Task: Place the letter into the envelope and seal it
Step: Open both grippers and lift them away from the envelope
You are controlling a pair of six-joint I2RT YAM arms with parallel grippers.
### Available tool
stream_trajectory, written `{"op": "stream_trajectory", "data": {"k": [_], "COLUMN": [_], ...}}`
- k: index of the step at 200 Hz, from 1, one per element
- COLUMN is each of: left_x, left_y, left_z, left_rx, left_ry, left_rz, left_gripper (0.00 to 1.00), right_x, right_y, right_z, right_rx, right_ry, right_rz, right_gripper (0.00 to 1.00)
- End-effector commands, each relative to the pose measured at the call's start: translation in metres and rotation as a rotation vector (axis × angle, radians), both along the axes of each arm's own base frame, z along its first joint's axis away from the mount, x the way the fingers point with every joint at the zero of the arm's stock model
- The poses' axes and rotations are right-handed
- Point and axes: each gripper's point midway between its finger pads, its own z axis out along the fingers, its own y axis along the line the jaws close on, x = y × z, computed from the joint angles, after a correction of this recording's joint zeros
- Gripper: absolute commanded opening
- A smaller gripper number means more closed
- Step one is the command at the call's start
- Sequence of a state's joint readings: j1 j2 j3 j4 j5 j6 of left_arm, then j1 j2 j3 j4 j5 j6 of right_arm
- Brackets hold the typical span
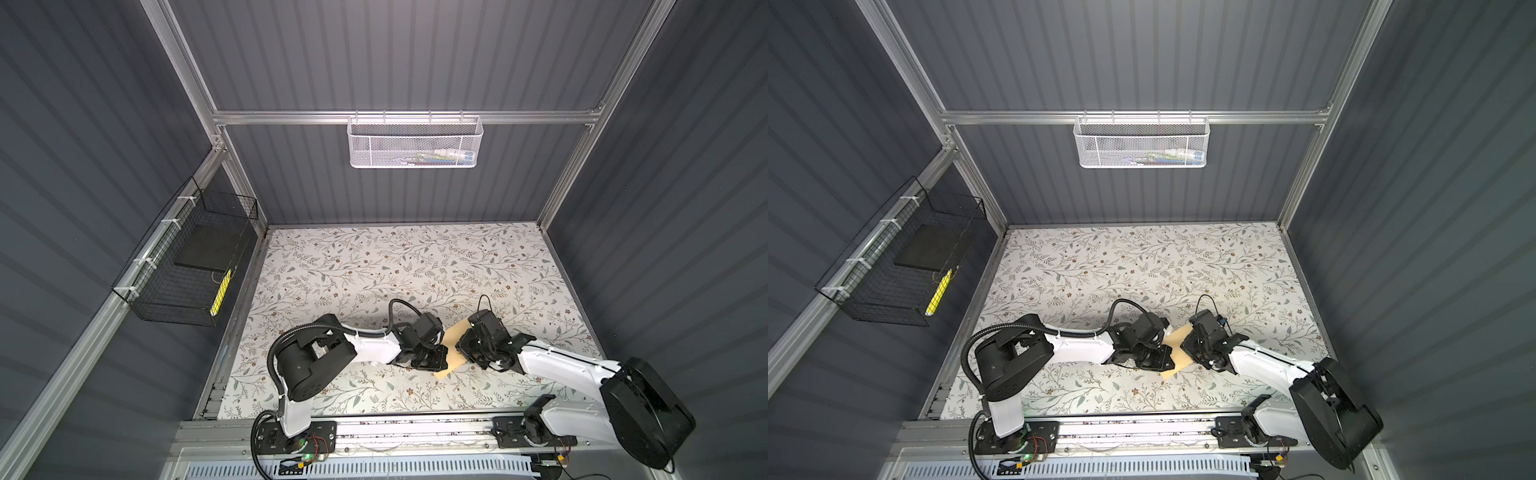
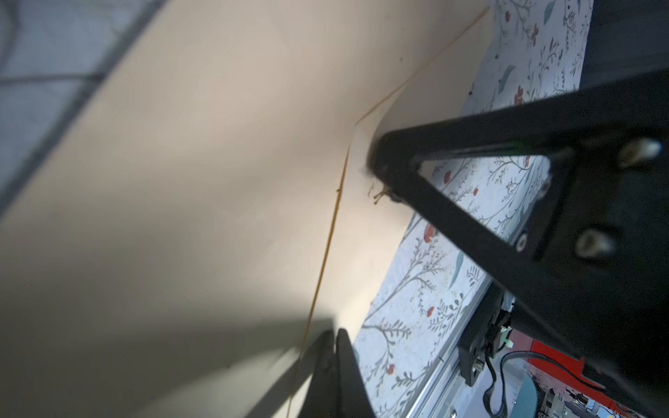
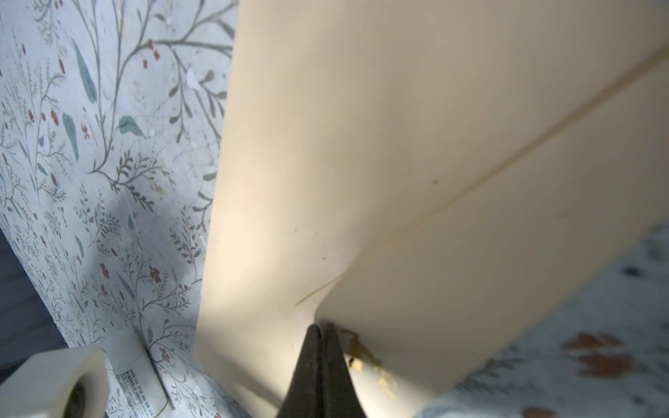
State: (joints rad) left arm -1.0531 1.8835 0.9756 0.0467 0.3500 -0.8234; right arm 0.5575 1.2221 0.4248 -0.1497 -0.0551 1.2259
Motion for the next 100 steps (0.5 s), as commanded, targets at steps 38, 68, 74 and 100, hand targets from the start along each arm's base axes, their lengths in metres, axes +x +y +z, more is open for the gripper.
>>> {"op": "stream_trajectory", "data": {"k": [38,68,74,100], "left_x": [-0.009,-0.004,-0.003,0.012], "left_y": [0.046,0.035,0.033,0.019], "left_z": [-0.060,-0.053,-0.049,-0.007], "left_rx": [0.231,0.203,0.195,0.095], "left_ry": [0.052,0.036,0.029,-0.041], "left_rz": [0.029,0.011,0.010,0.022], "left_gripper": [0.01,0.01,0.01,0.12], "right_x": [-0.013,-0.008,-0.006,0.013], "right_y": [0.016,0.034,0.031,0.007], "right_z": [0.000,0.004,0.007,0.028], "right_rx": [0.043,0.086,0.075,0.076], "right_ry": [0.005,0.001,-0.012,-0.081], "right_rz": [0.042,0.059,0.052,0.012], "right_gripper": [0.00,0.01,0.01,0.04]}}
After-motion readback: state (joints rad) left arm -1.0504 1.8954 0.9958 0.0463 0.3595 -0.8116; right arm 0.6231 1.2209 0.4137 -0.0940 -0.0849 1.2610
